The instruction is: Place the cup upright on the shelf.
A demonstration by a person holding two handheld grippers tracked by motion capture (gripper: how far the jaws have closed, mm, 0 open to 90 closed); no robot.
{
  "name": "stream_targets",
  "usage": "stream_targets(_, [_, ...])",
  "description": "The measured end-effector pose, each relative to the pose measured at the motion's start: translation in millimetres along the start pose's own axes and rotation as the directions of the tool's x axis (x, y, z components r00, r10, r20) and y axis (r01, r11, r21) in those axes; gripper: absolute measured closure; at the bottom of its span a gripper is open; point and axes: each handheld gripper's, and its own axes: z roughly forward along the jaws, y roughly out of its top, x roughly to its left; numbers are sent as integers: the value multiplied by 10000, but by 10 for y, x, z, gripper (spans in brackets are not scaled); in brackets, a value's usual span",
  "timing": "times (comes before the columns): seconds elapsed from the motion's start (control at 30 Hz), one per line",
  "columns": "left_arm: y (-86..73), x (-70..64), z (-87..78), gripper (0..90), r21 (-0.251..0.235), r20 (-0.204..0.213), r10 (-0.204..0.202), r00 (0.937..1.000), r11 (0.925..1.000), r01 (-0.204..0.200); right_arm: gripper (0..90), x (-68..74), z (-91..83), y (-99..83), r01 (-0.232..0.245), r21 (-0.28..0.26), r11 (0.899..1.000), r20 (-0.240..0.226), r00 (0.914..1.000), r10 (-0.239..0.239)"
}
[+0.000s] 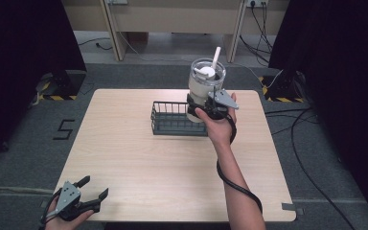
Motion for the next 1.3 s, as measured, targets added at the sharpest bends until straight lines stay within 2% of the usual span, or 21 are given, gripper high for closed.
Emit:
stream_targets(0.77, [2, 11, 3, 166, 2, -18, 19, 10000, 10000, -19, 110, 13, 361, 7, 49, 322, 9995, 111, 9999, -52])
stream_targets(1.3, [-1, 10, 7, 167, 3, 19, -24, 10000, 10000, 24, 109, -42, 585, -145, -39, 824, 9966, 316, 9995, 13])
